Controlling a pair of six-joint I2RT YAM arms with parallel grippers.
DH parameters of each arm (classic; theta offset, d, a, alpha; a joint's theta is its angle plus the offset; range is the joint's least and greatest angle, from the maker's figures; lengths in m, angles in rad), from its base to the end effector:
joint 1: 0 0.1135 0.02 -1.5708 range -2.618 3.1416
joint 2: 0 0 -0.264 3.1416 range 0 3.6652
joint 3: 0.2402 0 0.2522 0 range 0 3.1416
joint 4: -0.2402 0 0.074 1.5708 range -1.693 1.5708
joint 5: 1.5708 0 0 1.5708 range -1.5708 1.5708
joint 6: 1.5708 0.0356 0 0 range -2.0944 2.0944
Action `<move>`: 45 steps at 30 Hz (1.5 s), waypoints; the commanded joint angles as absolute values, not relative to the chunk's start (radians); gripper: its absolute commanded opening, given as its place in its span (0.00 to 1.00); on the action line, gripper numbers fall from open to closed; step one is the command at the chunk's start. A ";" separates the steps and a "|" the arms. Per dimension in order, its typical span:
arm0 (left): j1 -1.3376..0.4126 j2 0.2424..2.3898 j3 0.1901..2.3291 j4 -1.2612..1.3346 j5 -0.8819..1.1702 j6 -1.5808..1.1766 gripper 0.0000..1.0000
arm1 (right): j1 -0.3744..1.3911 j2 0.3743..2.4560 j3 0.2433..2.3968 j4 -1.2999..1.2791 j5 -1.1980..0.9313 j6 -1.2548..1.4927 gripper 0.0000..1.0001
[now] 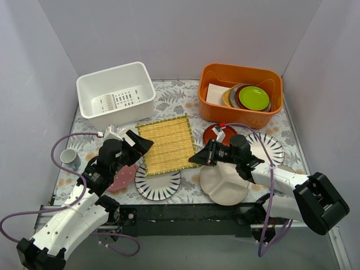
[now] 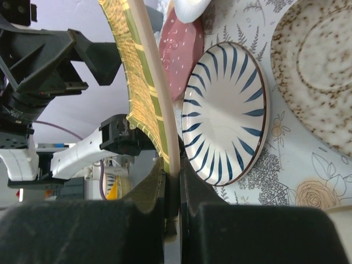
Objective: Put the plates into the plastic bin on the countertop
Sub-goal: Pick up the plate at the center of the board, then place the plate in the plastic bin.
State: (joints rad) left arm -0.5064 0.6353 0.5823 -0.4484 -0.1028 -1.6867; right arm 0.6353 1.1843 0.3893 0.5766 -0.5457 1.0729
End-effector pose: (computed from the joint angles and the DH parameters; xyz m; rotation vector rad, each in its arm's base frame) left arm 0.1340 -0.0702 0.2645 -1.3461 1.8831 -1.1647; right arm 0.1796 0.1554 0.2025 -0.0043 2.1097 1.6237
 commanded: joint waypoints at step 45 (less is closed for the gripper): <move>-0.508 0.773 0.722 -0.387 -0.049 -1.669 0.00 | 0.560 1.105 0.331 0.832 -0.620 1.170 0.86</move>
State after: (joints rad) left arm -0.5060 0.7425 0.6701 -0.3355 -0.0063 -1.7348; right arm 0.5816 1.1564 0.3416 0.7883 -0.6582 1.1969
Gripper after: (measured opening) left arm 0.107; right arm 0.845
